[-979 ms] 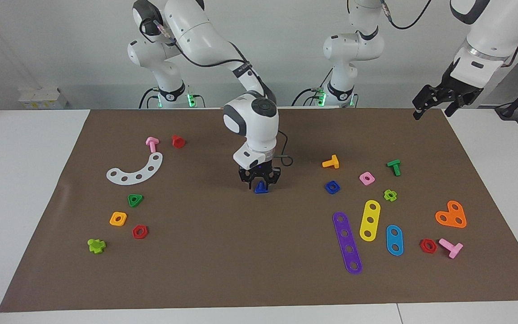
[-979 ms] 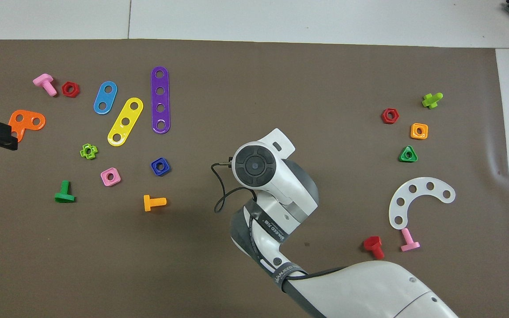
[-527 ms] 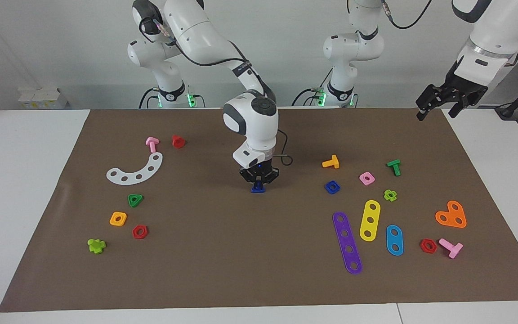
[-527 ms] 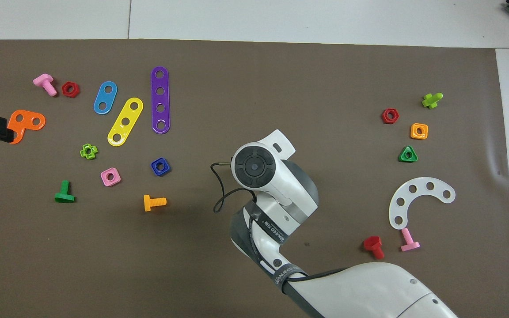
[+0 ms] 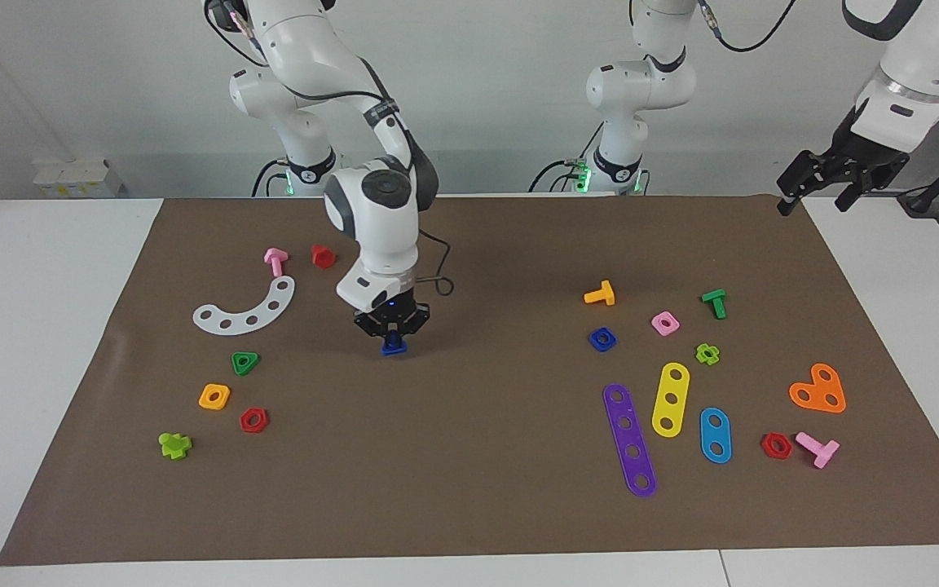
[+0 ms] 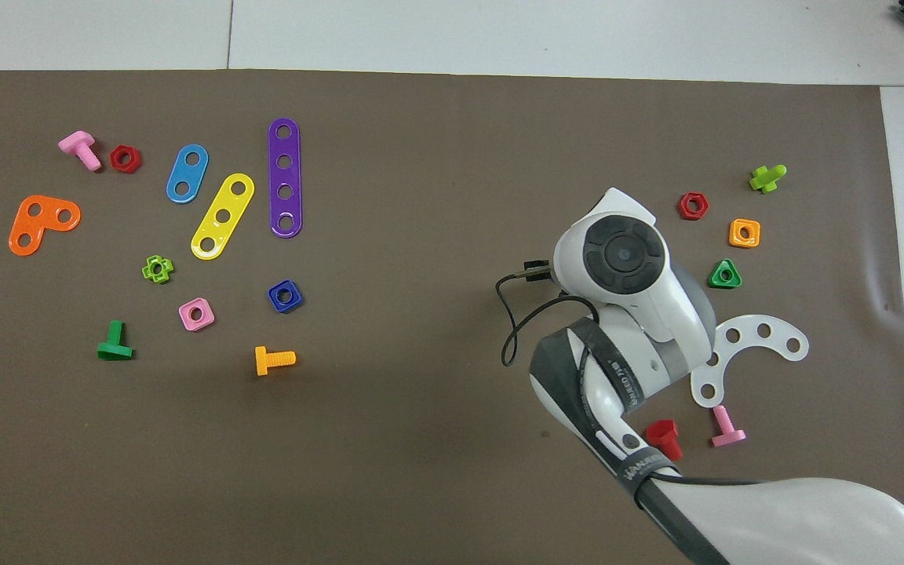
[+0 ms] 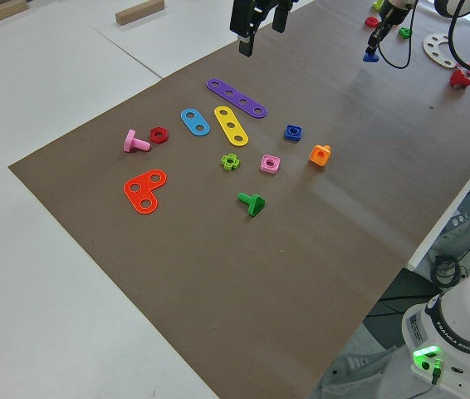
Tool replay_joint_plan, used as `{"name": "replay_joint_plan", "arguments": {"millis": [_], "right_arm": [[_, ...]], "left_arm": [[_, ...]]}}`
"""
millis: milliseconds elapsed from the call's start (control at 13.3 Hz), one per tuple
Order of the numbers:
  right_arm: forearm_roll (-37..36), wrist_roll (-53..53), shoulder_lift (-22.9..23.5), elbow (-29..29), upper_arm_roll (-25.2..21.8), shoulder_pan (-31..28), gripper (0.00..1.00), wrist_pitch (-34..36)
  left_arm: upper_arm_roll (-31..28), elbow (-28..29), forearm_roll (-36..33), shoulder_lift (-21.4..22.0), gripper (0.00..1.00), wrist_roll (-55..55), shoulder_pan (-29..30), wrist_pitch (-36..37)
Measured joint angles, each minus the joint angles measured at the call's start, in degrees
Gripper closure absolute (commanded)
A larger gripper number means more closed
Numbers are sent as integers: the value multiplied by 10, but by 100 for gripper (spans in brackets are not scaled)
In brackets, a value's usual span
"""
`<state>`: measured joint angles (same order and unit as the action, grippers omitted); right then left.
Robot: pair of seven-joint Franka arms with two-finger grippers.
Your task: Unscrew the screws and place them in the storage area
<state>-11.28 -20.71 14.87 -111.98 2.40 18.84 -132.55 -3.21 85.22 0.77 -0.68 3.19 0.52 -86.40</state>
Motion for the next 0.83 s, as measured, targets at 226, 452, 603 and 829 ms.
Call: {"name": "replay_joint_plan", "arguments": {"millis": [226, 452, 603, 829], "right_arm": [[26, 118, -17, -22, 0, -56, 100, 0], [75, 248, -16, -27, 0, -95, 100, 0], [78, 287, -16, -31, 0, -121, 100, -6], [78, 294, -15, -63, 0, -132, 57, -45]], "left_arm": [[9, 3, 0, 0, 0, 0, -2, -4], [12, 14, 0, 1, 0, 0, -13, -9], [12, 18, 0, 2, 0, -1, -16, -9], [12, 47, 0, 16, 0, -1, -16, -16]]}}
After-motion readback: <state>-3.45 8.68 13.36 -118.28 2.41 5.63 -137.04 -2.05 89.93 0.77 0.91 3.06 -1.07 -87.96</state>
